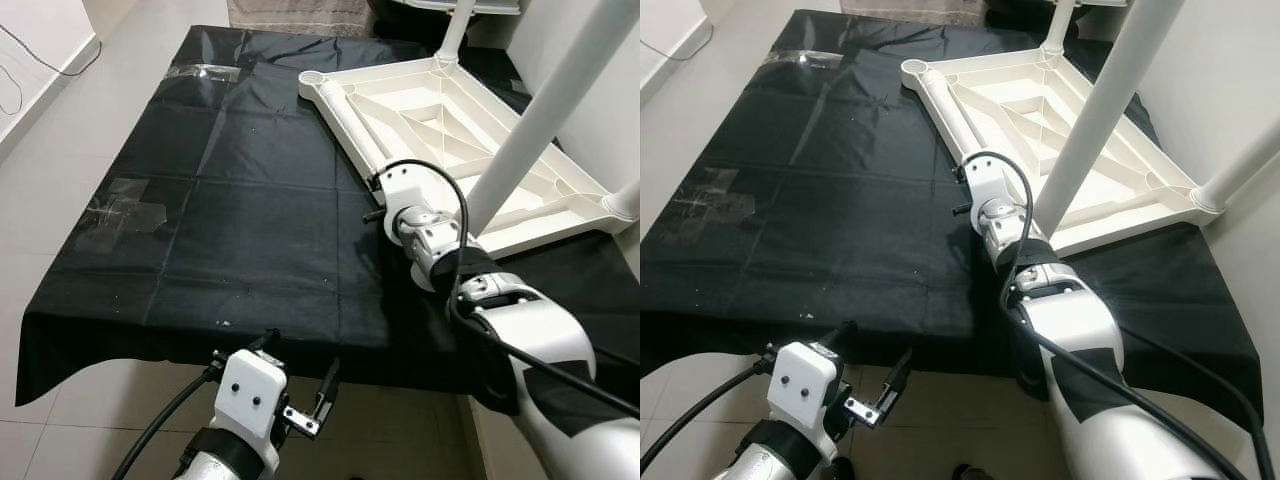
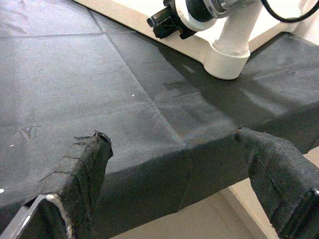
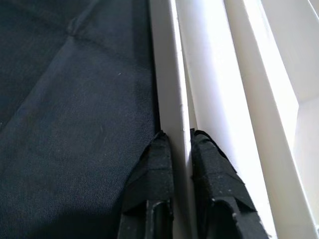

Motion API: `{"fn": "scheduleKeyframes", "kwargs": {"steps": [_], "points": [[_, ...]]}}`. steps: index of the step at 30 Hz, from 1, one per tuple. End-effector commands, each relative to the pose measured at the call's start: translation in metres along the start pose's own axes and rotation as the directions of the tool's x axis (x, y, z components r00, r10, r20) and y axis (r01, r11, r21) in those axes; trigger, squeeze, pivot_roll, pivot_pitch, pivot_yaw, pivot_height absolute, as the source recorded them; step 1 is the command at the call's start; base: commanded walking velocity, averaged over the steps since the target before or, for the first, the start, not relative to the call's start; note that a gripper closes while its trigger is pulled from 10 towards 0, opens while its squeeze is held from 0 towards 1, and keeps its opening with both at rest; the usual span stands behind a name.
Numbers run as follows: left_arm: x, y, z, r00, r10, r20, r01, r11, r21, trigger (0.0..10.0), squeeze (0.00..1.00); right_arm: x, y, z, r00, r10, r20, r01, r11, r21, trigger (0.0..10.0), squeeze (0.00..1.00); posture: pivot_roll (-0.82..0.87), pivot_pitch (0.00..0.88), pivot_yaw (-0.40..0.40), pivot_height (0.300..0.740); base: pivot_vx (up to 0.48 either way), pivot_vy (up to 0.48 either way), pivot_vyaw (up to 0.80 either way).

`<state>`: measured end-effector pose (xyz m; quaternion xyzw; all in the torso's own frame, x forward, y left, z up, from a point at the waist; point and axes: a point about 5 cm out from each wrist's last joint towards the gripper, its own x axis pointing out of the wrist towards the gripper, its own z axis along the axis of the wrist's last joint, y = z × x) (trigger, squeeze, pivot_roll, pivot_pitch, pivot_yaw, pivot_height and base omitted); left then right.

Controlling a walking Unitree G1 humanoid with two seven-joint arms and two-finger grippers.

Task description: Building children table

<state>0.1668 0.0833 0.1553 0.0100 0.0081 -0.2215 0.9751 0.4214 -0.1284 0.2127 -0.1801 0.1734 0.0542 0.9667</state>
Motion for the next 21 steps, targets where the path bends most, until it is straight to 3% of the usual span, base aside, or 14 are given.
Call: {"fn": "scheduleKeyframes", "kwargs": {"steps": [1,5,8,10,11,12,13,14,16,17,18,20,21], "points": [[-0.001,-0.003,-0.002,1.000,-0.007,-0.019,0.007,1.000,-0.005,10.0,0.00,0.001,0.018,-0.009,0.986,0.162,-0.040,-0.163,0.986,-0.021,0.0,0.00,0.10,0.256,-0.095,0.740,0.000,0.000,0.00],[0.000,-0.002,-0.002,1.000,-0.006,-0.018,0.005,1.000,-0.003,10.0,0.00,0.000,0.028,-0.009,0.956,0.287,-0.052,-0.291,0.951,-0.105,0.0,0.00,0.10,0.252,-0.093,0.740,0.000,0.000,0.00],[0.004,0.001,-0.003,1.000,-0.001,-0.012,0.002,1.000,0.006,10.0,0.00,-0.003,0.036,-0.021,0.871,0.470,-0.140,-0.491,0.834,-0.251,0.0,0.00,0.09,0.240,-0.089,0.740,0.000,0.000,0.00],[0.004,0.001,-0.003,1.000,-0.001,-0.012,0.002,1.000,0.006,10.0,0.00,-0.003,0.036,-0.021,0.871,0.470,-0.140,-0.491,0.834,-0.251,0.0,0.00,0.09,0.240,-0.089,0.740,0.000,0.000,0.00],[0.005,0.001,-0.003,1.000,-0.001,-0.009,0.001,1.000,0.008,10.0,0.00,-0.004,0.035,-0.024,0.856,0.491,-0.163,-0.518,0.810,-0.277,0.0,0.00,0.09,0.240,-0.089,0.740,0.000,0.000,0.00],[0.005,0.001,-0.003,1.000,-0.001,-0.009,0.001,1.000,0.008,10.0,0.00,-0.004,0.035,-0.024,0.856,0.491,-0.163,-0.518,0.810,-0.277,0.0,0.00,0.09,0.240,-0.089,0.740,0.000,0.000,0.00],[0.006,0.002,-0.003,1.000,0.000,-0.008,0.000,1.000,0.012,10.0,0.00,-0.005,0.035,-0.027,0.836,0.517,-0.183,-0.548,0.784,-0.291,0.0,0.00,0.09,0.234,-0.088,0.740,0.000,0.000,0.00],[0.008,0.003,-0.003,1.000,0.001,-0.006,-0.001,1.000,0.018,10.0,0.00,-0.007,0.034,-0.030,0.798,0.567,-0.204,-0.601,0.733,-0.317,0.0,0.00,0.09,0.226,-0.087,0.740,0.000,0.000,0.00],[0.008,0.003,-0.003,1.000,0.001,-0.006,-0.001,1.000,0.018,10.0,0.00,-0.007,0.034,-0.030,0.798,0.567,-0.204,-0.601,0.733,-0.317,0.0,0.00,0.09,0.226,-0.087,0.740,0.000,0.000,0.00],[0.009,0.004,-0.003,1.000,0.003,-0.001,-0.003,1.000,0.023,10.0,0.00,-0.009,0.032,-0.034,0.763,0.605,-0.228,-0.644,0.679,-0.353,0.0,0.00,0.09,0.220,-0.088,0.740,0.000,0.000,0.00],[0.009,0.004,-0.003,1.000,0.003,-0.001,-0.003,1.000,0.023,10.0,0.00,-0.009,0.032,-0.034,0.763,0.605,-0.228,-0.644,0.679,-0.353,0.0,0.00,0.09,0.220,-0.088,0.740,0.000,0.000,0.00],[0.012,0.005,-0.003,1.000,0.006,0.007,-0.007,0.999,0.035,10.0,0.00,-0.013,0.023,-0.046,0.684,0.664,-0.303,-0.722,0.556,-0.412,0.0,0.00,0.09,0.209,-0.087,0.740,0.000,0.000,0.00],[0.012,0.005,-0.003,1.000,0.006,0.007,-0.007,0.999,0.035,10.0,0.00,-0.013,0.023,-0.046,0.684,0.664,-0.303,-0.722,0.556,-0.412,0.0,0.00,0.09,0.209,-0.087,0.740,0.000,0.000,0.00]]}}
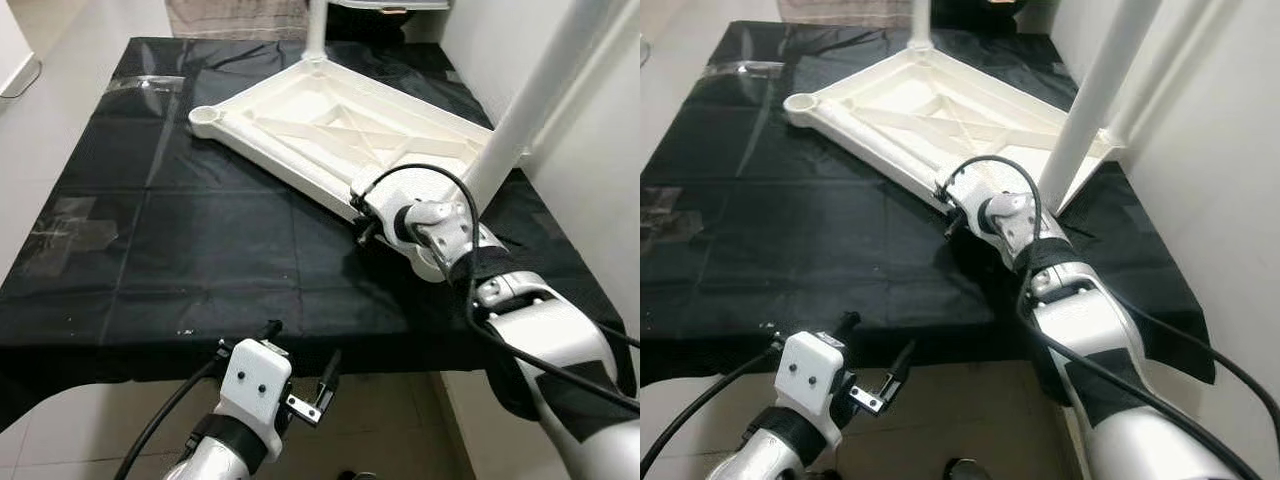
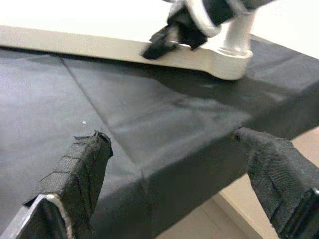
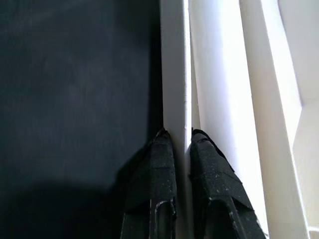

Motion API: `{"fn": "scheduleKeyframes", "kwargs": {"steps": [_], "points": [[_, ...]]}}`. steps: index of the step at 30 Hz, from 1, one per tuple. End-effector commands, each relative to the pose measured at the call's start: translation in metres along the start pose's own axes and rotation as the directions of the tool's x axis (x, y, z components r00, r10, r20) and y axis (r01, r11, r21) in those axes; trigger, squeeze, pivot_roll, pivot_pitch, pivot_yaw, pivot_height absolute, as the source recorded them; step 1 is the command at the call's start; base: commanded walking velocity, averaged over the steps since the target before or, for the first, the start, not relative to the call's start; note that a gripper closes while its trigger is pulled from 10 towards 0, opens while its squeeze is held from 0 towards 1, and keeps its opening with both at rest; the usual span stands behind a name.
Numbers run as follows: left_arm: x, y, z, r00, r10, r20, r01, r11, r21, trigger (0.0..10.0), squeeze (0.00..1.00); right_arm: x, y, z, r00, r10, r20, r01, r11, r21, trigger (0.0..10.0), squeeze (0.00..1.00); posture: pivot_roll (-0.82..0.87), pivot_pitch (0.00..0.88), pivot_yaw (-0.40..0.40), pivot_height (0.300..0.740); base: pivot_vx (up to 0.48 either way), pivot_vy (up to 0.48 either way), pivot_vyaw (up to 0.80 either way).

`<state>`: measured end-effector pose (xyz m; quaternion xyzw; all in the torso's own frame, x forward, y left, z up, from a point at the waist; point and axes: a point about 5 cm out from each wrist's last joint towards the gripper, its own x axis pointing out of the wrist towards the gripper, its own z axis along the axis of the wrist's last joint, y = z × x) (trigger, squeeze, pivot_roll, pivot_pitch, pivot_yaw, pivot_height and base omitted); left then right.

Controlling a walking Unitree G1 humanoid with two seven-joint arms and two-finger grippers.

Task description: Building children table

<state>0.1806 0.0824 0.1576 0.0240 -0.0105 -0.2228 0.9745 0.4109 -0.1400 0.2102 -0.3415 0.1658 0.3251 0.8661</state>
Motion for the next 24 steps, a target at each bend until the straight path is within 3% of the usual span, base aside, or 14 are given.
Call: {"fn": "scheduleKeyframes", "kwargs": {"steps": [1,3,5,7,8,9,11,15,16,18,19,20,23,24], "points": [[-0.001,0.001,-0.006,1.000,0.011,-0.021,-0.010,1.000,0.006,10.0,0.00,0.007,0.044,-0.028,0.891,0.434,-0.131,-0.446,0.892,-0.079,0.0,0.00,0.09,0.198,-0.088,0.740,0.000,0.000,0.00],[-0.001,0.001,-0.006,1.000,0.011,-0.021,-0.010,1.000,0.006,10.0,0.00,0.007,0.044,-0.028,0.891,0.434,-0.131,-0.446,0.892,-0.079,0.0,0.00,0.09,0.198,-0.088,0.740,0.000,0.000,0.00],[0.001,0.003,-0.007,1.000,0.013,-0.018,-0.013,1.000,0.015,10.0,0.00,-0.007,0.048,-0.048,0.786,0.578,-0.219,-0.614,0.769,-0.177,0.0,0.00,0.09,0.182,-0.085,0.740,0.000,0.000,0.00],[0.001,0.003,-0.007,1.000,0.013,-0.018,-0.013,1.000,0.015,10.0,0.00,-0.007,0.048,-0.048,0.786,0.578,-0.219,-0.614,0.769,-0.177,0.0,0.00,0.09,0.182,-0.085,0.740,0.000,0.000,0.00],[0.001,0.003,-0.007,1.000,0.013,-0.017,-0.013,1.000,0.019,10.0,0.00,-0.013,0.049,-0.058,0.738,0.614,-0.281,-0.670,0.715,-0.198,0.0,0.00,0.09,0.174,-0.083,0.740,0.000,0.000,0.00],[0.001,0.003,-0.007,1.000,0.013,-0.017,-0.013,1.000,0.019,10.0,0.00,-0.013,0.049,-0.058,0.738,0.614,-0.281,-0.670,0.715,-0.198,0.0,0.00,0.09,0.174,-0.083,0.740,0.000,0.000,0.00],[0.003,0.004,-0.008,1.000,0.012,-0.013,-0.012,0.999,0.030,10.0,0.00,-0.024,0.045,-0.068,0.671,0.655,-0.347,-0.736,0.646,-0.204,0.0,0.00,0.10,0.158,-0.081,0.740,0.000,0.000,0.00],[0.004,0.005,-0.008,1.000,0.012,-0.012,-0.012,0.999,0.034,10.0,0.00,-0.028,0.043,-0.069,0.648,0.673,-0.356,-0.758,0.614,-0.219,0.0,0.00,0.10,0.150,-0.084,0.740,0.000,0.000,0.00],[0.005,0.005,-0.009,1.000,0.012,-0.010,-0.011,0.999,0.037,10.0,0.00,-0.031,0.043,-0.069,0.639,0.687,-0.346,-0.768,0.591,-0.245,0.0,0.00,0.10,0.150,-0.084,0.740,0.000,0.000,0.00],[0.006,0.005,-0.010,1.000,0.008,-0.011,-0.007,0.999,0.042,10.0,0.00,-0.031,0.044,-0.068,0.656,0.686,-0.314,-0.754,0.592,-0.284,0.0,0.00,0.09,0.139,-0.078,0.740,0.000,0.000,0.00],[0.007,0.006,-0.011,1.000,0.004,-0.012,-0.003,0.999,0.046,10.0,0.00,-0.028,0.046,-0.064,0.693,0.675,-0.253,-0.719,0.624,-0.306,10.0,0.00,0.09,0.129,-0.078,0.740,0.000,0.000,0.00],[0.008,0.006,-0.013,1.000,0.001,-0.013,0.000,0.999,0.048,10.0,0.00,-0.025,0.047,-0.061,0.717,0.665,-0.209,-0.693,0.649,-0.314,10.0,0.00,0.09,0.126,-0.077,0.740,0.000,0.000,0.00],[0.008,0.007,-0.014,1.000,0.000,-0.014,0.001,0.999,0.050,10.0,0.00,-0.023,0.047,-0.058,0.742,0.647,-0.177,-0.664,0.671,-0.330,10.0,0.00,0.09,0.118,-0.076,0.740,0.000,0.000,0.00],[0.009,0.007,-0.014,1.000,0.000,-0.015,0.001,0.999,0.051,10.0,0.00,-0.020,0.046,-0.054,0.774,0.613,-0.161,-0.626,0.699,-0.346,10.0,0.00,0.10,0.114,-0.077,0.740,0.000,0.000,0.00]]}}
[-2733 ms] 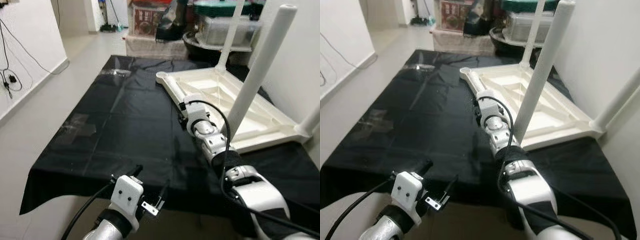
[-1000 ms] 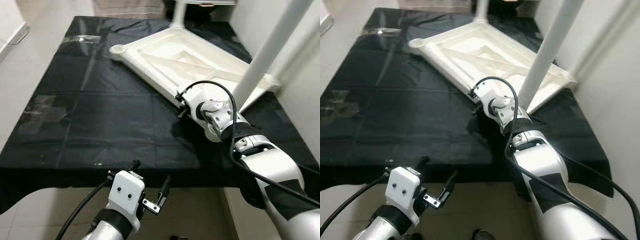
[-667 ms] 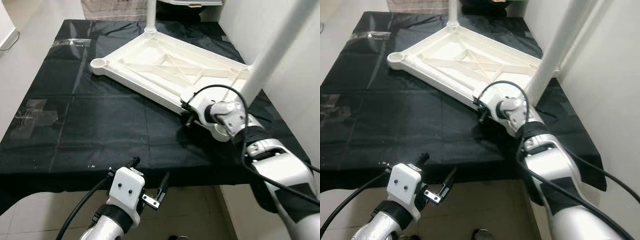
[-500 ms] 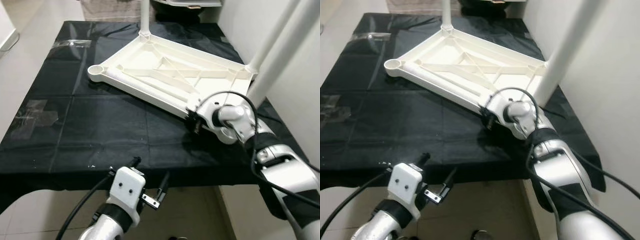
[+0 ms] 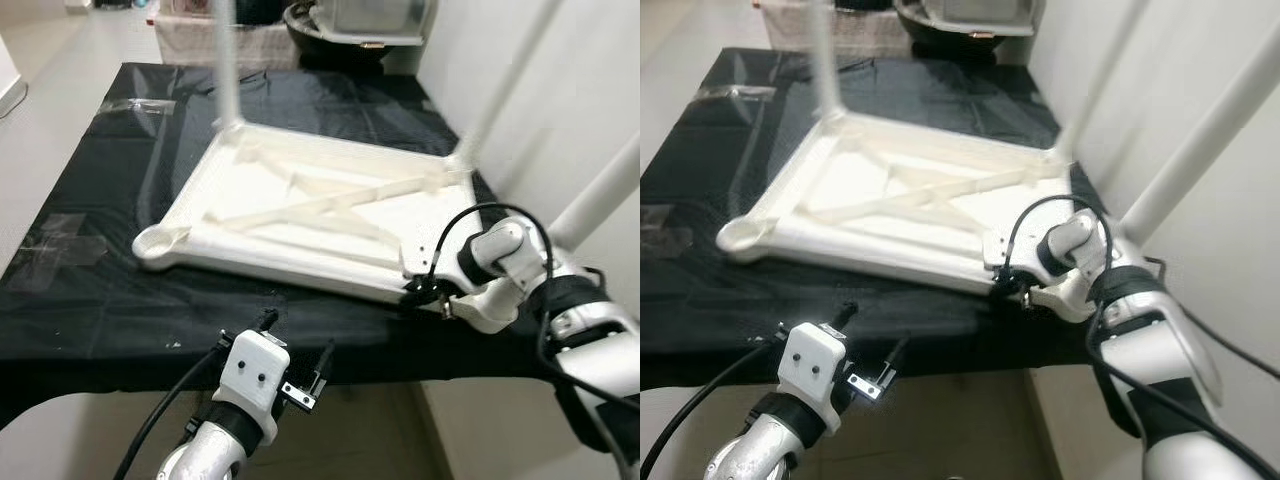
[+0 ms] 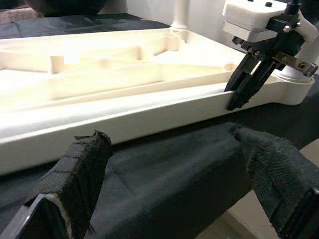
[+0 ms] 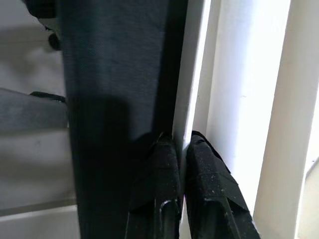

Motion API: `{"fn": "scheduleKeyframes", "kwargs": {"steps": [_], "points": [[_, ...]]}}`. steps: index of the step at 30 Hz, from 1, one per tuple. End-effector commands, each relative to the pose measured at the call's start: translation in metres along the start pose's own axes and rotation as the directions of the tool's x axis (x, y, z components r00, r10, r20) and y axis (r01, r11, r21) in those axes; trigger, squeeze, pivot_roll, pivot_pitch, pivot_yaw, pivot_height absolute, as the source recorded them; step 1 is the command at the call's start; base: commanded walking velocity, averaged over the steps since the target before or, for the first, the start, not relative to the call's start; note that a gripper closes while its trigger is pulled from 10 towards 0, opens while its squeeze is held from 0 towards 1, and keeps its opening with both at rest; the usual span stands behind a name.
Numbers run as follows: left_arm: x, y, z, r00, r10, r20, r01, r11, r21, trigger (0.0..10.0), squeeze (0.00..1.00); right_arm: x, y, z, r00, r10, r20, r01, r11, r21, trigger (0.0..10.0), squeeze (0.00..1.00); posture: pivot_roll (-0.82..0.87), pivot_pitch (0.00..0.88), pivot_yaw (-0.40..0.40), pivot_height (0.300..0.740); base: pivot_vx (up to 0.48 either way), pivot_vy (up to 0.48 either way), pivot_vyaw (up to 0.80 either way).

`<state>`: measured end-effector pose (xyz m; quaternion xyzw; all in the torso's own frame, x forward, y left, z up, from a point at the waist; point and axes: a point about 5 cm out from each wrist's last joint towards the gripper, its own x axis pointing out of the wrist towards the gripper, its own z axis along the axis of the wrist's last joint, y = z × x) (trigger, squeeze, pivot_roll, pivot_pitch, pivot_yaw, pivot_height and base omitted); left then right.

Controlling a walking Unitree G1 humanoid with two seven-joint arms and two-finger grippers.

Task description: Building children table

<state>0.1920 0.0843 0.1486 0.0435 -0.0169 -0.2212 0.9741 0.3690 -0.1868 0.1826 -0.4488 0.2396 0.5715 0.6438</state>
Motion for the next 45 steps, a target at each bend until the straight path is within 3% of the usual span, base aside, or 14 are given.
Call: {"fn": "scheduleKeyframes", "kwargs": {"steps": [1,2,3,4,6,7,16,26,29,37,45], "points": [[-0.001,0.001,-0.005,1.000,-0.004,-0.019,0.004,1.000,0.010,10.0,0.00,0.030,0.012,0.012,0.994,0.077,0.073,-0.073,0.996,-0.048,10.0,0.00,0.10,0.114,-0.077,0.740,0.000,0.000,0.00],[0.000,0.002,-0.006,1.000,-0.003,-0.019,0.003,1.000,0.013,10.0,0.00,0.030,0.008,0.017,0.997,0.030,0.074,-0.024,0.997,-0.071,10.0,0.88,0.10,0.113,-0.075,0.740,0.000,0.000,0.00],[0.000,0.002,-0.006,1.000,-0.003,-0.019,0.003,1.000,0.013,10.0,0.00,0.030,0.008,0.017,0.997,0.030,0.074,-0.024,0.997,-0.071,10.0,0.88,0.10,0.113,-0.075,0.740,0.000,0.000,0.00],[0.000,0.002,-0.006,1.000,-0.002,-0.019,0.002,1.000,0.015,10.0,0.00,0.029,0.002,0.022,0.996,-0.012,0.085,0.017,0.998,-0.060,10.0,1.00,0.10,0.113,-0.079,0.740,0.000,0.000,0.00],[0.000,0.003,-0.007,1.000,0.000,-0.019,0.000,1.000,0.017,10.0,0.00,0.026,-0.004,0.029,0.993,-0.030,0.118,0.036,0.998,-0.044,10.0,1.00,0.10,0.113,-0.079,0.740,0.000,0.000,0.00],[0.000,0.004,-0.007,1.000,0.001,-0.018,-0.001,1.000,0.019,10.0,0.00,0.022,-0.008,0.036,0.987,-0.032,0.156,0.036,0.999,-0.022,10.0,0.00,0.10,0.115,-0.079,0.740,0.000,0.000,0.00],[0.001,0.005,-0.008,1.000,0.003,-0.015,-0.002,1.000,0.022,10.0,0.00,0.011,-0.021,0.067,0.957,0.005,0.290,-0.006,1.000,0.005,10.0,0.00,0.09,0.119,-0.072,0.740,0.000,0.000,0.00],[0.002,0.005,-0.008,1.000,0.005,-0.005,-0.005,1.000,0.024,10.0,0.00,0.029,-0.024,0.086,0.952,-0.045,0.302,0.042,0.999,0.018,10.0,0.00,0.10,0.124,-0.076,0.740,0.000,0.000,0.00],[0.002,0.005,-0.008,1.000,0.008,-0.003,-0.008,1.000,0.021,10.0,0.00,0.037,-0.025,0.085,0.960,-0.107,0.260,0.091,0.993,0.074,10.0,0.00,0.10,0.129,-0.077,0.740,0.000,0.000,0.00],[0.002,0.004,-0.006,1.000,0.007,0.000,-0.007,1.000,0.019,10.0,0.00,0.051,-0.017,0.071,0.984,-0.093,0.151,0.070,0.986,0.150,10.0,0.00,0.09,0.138,-0.079,0.740,0.000,0.000,0.00],[0.002,0.004,-0.006,1.000,0.006,0.003,-0.006,1.000,0.018,10.0,0.00,0.062,-0.005,0.068,0.992,-0.007,0.130,-0.009,0.992,0.122,10.0,0.00,0.09,0.139,-0.079,0.740,0.000,0.000,0.00]]}}
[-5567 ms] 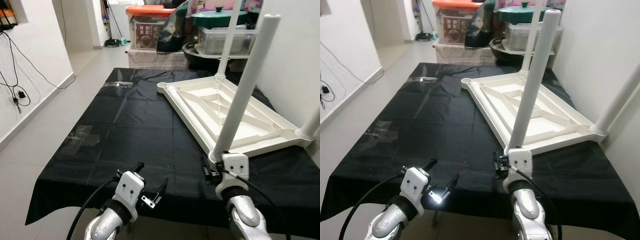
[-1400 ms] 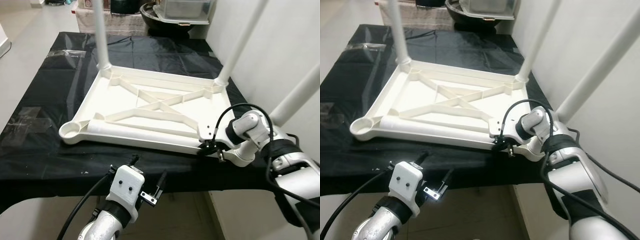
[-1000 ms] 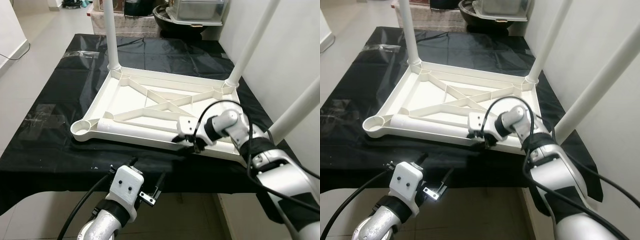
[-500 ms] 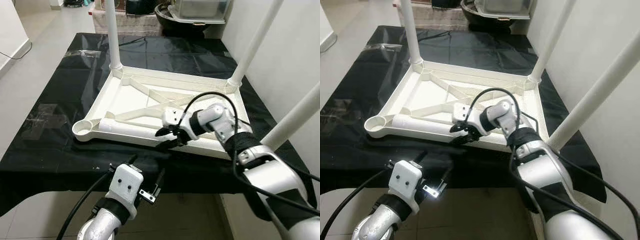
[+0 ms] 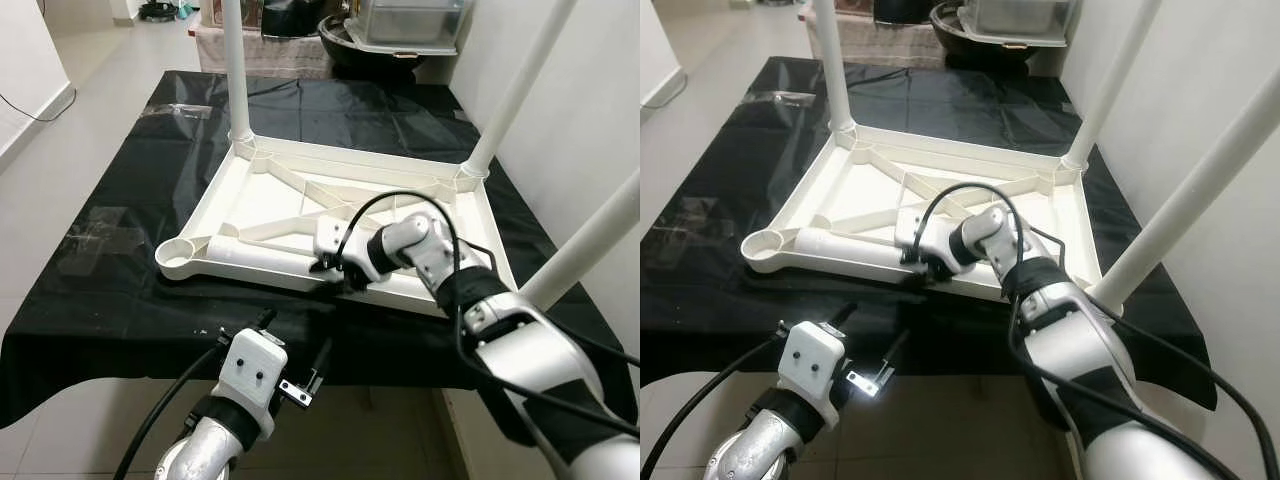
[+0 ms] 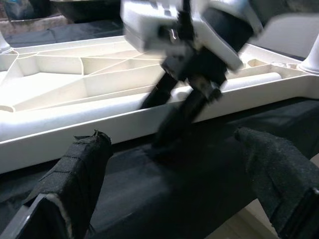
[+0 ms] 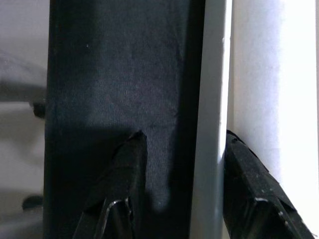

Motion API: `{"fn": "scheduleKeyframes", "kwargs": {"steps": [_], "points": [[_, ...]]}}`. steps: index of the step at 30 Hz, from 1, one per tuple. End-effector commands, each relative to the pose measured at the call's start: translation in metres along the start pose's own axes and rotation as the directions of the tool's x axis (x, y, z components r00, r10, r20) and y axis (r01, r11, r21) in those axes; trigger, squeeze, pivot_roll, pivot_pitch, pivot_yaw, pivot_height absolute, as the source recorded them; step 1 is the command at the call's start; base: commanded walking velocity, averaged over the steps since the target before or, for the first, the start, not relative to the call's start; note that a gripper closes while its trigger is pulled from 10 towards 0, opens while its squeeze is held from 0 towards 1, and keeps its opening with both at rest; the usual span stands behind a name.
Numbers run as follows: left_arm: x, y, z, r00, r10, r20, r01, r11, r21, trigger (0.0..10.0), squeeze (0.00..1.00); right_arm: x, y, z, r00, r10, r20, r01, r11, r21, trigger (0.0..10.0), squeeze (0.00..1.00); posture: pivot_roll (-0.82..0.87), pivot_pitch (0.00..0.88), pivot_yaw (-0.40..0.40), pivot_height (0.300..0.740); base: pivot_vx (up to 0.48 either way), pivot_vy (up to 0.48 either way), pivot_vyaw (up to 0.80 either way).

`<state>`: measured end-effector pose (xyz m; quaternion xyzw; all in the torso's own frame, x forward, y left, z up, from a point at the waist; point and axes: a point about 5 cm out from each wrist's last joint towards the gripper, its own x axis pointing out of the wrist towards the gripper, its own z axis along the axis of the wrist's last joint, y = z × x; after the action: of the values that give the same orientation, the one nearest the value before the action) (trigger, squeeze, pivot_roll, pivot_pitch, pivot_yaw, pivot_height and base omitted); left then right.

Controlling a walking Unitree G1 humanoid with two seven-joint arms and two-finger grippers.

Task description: Building children table

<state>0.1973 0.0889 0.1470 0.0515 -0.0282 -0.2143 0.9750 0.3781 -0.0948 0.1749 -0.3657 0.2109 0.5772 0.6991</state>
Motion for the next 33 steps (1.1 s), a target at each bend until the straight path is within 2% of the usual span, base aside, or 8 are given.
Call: {"fn": "scheduleKeyframes", "kwargs": {"steps": [1,4,5,7,16,28,29,33], "points": [[-0.001,-0.003,-0.003,1.000,-0.009,-0.014,0.009,1.000,-0.002,10.0,0.00,0.006,0.006,-0.006,0.998,0.041,-0.038,-0.041,0.999,-0.001,10.0,0.00,0.09,0.140,-0.078,0.740,0.000,0.000,0.00],[0.000,-0.003,-0.003,1.000,-0.009,-0.013,0.009,1.000,-0.001,10.0,0.00,0.007,0.007,-0.006,0.998,0.043,-0.045,-0.043,0.999,-0.003,10.0,0.00,0.09,0.140,-0.079,0.740,0.000,0.000,0.00],[0.000,-0.003,-0.003,1.000,-0.009,-0.012,0.009,1.000,-0.001,10.0,0.00,0.008,0.008,-0.005,0.997,0.050,-0.052,-0.051,0.999,-0.014,8.7,0.00,0.09,0.142,-0.079,0.740,0.000,0.000,0.00],[0.000,-0.003,-0.003,1.000,-0.009,-0.012,0.009,1.000,-0.002,10.0,0.00,0.009,0.011,-0.005,0.996,0.068,-0.054,-0.071,0.996,-0.046,0.0,0.00,0.09,0.143,-0.080,0.740,0.000,0.000,0.00],[0.000,-0.003,-0.003,1.000,-0.010,-0.014,0.010,1.000,-0.005,10.0,0.00,0.006,0.014,-0.006,0.992,0.109,-0.057,-0.116,0.986,-0.122,0.0,0.00,0.09,0.143,-0.082,0.740,0.000,0.000,0.00],[0.000,-0.003,-0.004,1.000,-0.009,-0.017,0.009,1.000,-0.005,10.0,0.00,-0.003,0.021,-0.001,0.969,0.243,-0.047,-0.247,0.932,-0.265,0.0,0.00,0.09,0.139,-0.084,0.740,0.000,0.000,0.00],[0.000,-0.004,-0.005,1.000,-0.009,-0.018,0.009,1.000,-0.006,10.0,0.00,-0.002,0.015,0.001,0.983,0.174,-0.065,-0.186,0.944,-0.271,7.7,0.00,0.09,0.137,-0.083,0.740,0.000,0.000,0.00],[0.000,-0.004,-0.005,1.000,-0.009,-0.018,0.009,1.000,-0.007,10.0,0.00,-0.002,0.013,0.001,0.987,0.148,-0.066,-0.161,0.948,-0.276,7.7,0.00,0.09,0.137,-0.083,0.740,0.000,0.000,0.00]]}}
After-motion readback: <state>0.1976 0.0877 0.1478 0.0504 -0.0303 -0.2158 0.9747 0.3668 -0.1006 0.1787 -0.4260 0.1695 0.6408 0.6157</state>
